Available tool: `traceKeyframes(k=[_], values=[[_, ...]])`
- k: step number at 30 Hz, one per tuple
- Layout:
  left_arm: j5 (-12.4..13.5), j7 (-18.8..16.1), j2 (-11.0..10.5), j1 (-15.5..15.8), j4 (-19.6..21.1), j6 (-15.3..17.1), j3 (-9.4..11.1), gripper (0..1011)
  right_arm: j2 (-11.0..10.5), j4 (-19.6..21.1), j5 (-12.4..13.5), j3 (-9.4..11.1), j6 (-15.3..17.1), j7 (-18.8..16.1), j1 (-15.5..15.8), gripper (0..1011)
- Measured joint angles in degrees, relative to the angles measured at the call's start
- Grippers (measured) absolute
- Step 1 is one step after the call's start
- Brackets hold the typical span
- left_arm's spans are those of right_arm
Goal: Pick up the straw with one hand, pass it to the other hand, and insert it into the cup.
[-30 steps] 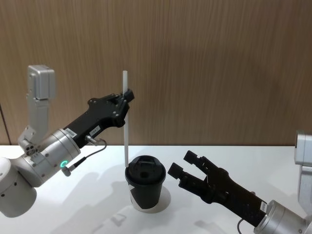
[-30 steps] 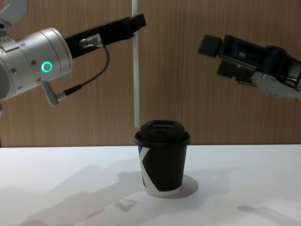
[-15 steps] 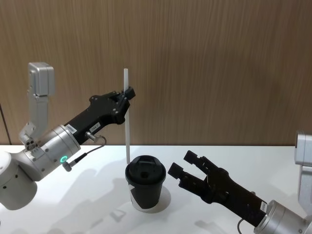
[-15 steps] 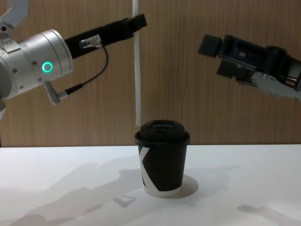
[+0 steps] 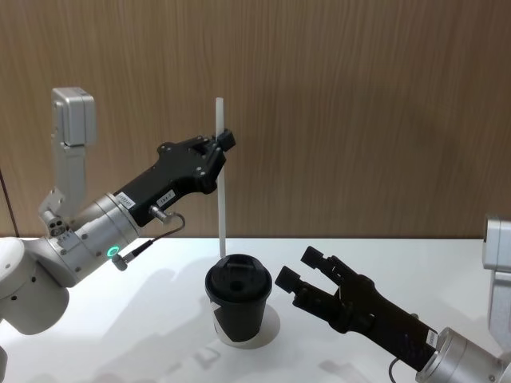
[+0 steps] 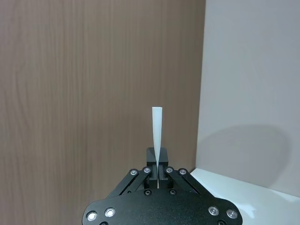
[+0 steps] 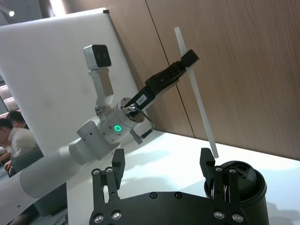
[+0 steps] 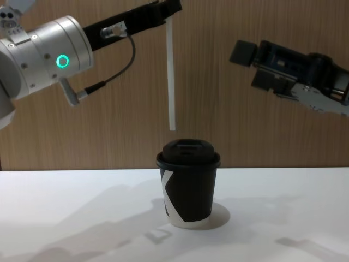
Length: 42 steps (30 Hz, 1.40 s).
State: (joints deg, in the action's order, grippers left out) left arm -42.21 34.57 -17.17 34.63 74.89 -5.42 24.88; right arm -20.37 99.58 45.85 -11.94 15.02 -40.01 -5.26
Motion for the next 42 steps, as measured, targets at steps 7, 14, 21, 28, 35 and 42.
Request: traceKeyframes(k=[7,14,21,28,35,42], values=[[-0.1,-0.2,-0.1,-0.4,2.1,0.4,0.5,18,0.0,0.0,0.0,0.0,0.0,0.0,0.0,1001],[-0.5,-0.8,-0.3,-1.1,3.7,1.2,1.0,18,0.0,0.0,0.0,0.0,0.0,0.0,0.0,1001],[-0.9,-1.5,-0.7,-2.0,5.1,1.9,1.4,18,0.0,0.0,0.0,0.0,0.0,0.0,0.0,1001],[-1.2,-2.0,-1.0,-2.6,5.8,2.4,1.5,18,0.0,0.0,0.0,0.0,0.0,0.0,0.0,1001],[-1.4,-2.2,-1.3,-2.9,5.9,2.5,1.6,18,0.0,0.0,0.0,0.0,0.0,0.0,0.0,1001],[-1.6,-2.2,-1.3,-3.0,5.2,2.7,1.4,18,0.0,0.0,0.0,0.0,0.0,0.0,0.0,1001]])
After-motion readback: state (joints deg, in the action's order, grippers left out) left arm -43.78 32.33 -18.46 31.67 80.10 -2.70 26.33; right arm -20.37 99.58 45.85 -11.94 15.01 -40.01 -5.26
